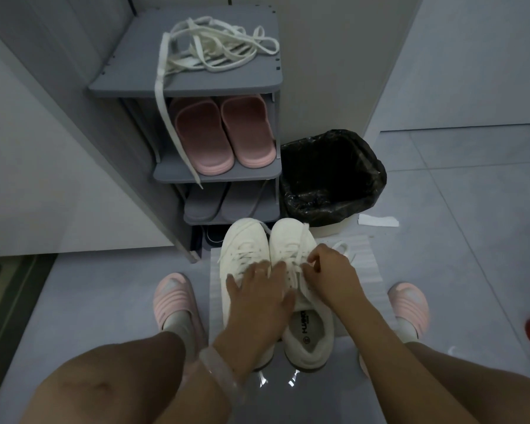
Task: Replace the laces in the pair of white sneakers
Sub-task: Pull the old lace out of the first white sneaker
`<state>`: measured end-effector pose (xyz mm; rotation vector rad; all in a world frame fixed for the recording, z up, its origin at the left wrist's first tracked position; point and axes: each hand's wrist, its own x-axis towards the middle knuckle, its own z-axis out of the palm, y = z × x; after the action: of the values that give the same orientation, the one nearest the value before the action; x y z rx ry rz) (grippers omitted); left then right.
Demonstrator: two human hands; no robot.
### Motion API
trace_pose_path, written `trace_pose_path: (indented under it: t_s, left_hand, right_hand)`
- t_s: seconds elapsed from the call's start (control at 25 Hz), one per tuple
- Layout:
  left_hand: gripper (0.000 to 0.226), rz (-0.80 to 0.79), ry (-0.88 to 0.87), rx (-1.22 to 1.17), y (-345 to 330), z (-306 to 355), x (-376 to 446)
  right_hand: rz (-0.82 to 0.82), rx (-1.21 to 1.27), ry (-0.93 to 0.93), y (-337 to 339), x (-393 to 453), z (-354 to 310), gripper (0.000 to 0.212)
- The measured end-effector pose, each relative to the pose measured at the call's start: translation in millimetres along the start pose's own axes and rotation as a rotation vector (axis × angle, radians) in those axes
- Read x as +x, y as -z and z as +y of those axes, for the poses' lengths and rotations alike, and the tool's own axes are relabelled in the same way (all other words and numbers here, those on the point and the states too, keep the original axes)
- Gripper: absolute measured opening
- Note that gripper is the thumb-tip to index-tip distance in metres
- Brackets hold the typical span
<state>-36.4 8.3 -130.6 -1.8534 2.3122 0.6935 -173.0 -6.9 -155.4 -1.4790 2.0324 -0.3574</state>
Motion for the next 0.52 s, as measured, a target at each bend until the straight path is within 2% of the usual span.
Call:
trace_pose_path:
  t_s: [0.04, 0.2, 0.28, 0.32, 0.36, 0.4, 0.48, 0.52]
  left_hand:
    - [0.053, -0.029, -0.02, 0.024, -10.0, -1.5, -3.0]
    - [0.047, 0.157, -0.1, 0.177, -22.3, -7.7, -0.3]
    - [0.049, 0.177, -0.109, 0.158, -23.8, -8.2, 2.2]
    - [0.049, 0.197, -0.121, 0.154, -23.0, -8.0, 2.1]
    - [0.048, 0.207, -0.126, 0.158, -26.1, -9.2, 1.2]
    - [0.047, 0.205, -0.122, 0.165, -28.7, -9.8, 0.6]
    - [0.054, 0.208, -0.099, 0.19, -34.5, -9.9, -1.2]
    - [0.06, 0.22, -0.088, 0.187, -36.6, -9.8, -2.1]
  right_hand:
    - [-0.006, -0.048, 0.018, -0.6, 0.4, -4.9, 0.017]
    - [-0.004, -0.393, 0.099, -5.5, -6.7, -27.1, 0.018]
    - [0.026, -0.437, 0.13, -10.1, -9.4, -29.2, 0.021]
    - [0.062, -0.36, 0.118, -11.8, -8.4, -28.3, 0.016]
    - [0.091, -0.204, 0.074, -10.1, -5.9, -26.9, 0.009]
    - [0.093, 0.03, -0.001, -5.0, -1.9, -24.9, 0.011]
    - [-0.039, 0.533, -0.227, 11.0, 4.1, -23.0, 0.027]
    - [-0.141, 0.69, -0.32, 18.2, 4.5, -23.1, 0.03]
